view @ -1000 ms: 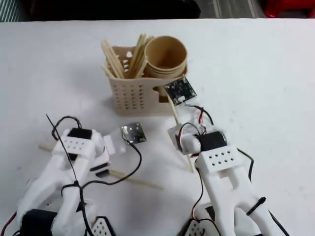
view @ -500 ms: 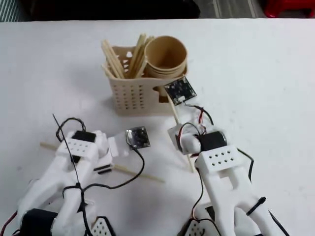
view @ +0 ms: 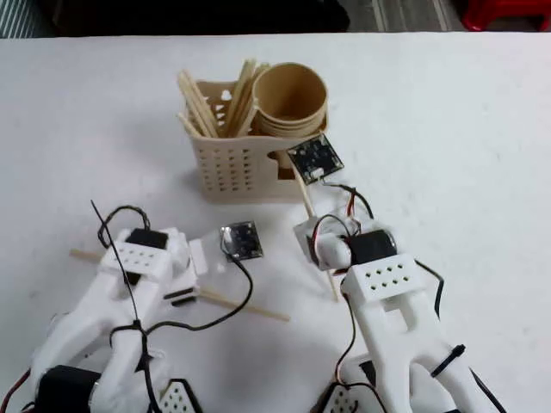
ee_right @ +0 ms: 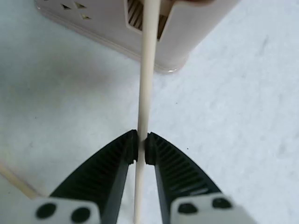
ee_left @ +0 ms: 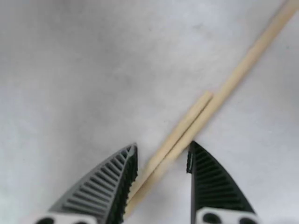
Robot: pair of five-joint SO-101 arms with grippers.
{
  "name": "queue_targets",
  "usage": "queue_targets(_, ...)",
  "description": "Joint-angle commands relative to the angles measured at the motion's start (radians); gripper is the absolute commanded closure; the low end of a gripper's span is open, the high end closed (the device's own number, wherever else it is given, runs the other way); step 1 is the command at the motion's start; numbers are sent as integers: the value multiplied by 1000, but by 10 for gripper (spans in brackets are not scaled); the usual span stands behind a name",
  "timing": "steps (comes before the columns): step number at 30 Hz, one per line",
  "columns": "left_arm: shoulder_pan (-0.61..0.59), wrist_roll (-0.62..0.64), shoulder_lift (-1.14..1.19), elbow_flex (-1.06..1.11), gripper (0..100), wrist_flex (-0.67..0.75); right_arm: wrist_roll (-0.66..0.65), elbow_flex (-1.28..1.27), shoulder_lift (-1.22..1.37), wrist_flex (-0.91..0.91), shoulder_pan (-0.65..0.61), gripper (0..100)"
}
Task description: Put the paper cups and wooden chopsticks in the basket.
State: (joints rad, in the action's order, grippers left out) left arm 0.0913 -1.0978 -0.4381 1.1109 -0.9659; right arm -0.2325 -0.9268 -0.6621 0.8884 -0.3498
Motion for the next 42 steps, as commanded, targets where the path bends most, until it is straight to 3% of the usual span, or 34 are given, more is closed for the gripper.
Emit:
queue_targets(1, 48, -9, 31, -34, 817, -40, -9, 6, -19, -16, 4, 981)
queue_targets(10, 77, -5, 371, -275, 976, -192, -9, 6, -19, -16, 4, 981)
queue_targets(14, 71, -6, 403, -311, 978, -232, -9, 6, -19, -16, 4, 981)
queue_targets(21, 88, 0, 263, -249, 978, -269, -9, 6, -19, -16, 4, 981)
queue_targets(42, 84, 2, -280, -244, 977, -631, -9, 12, -64, 21, 1, 981)
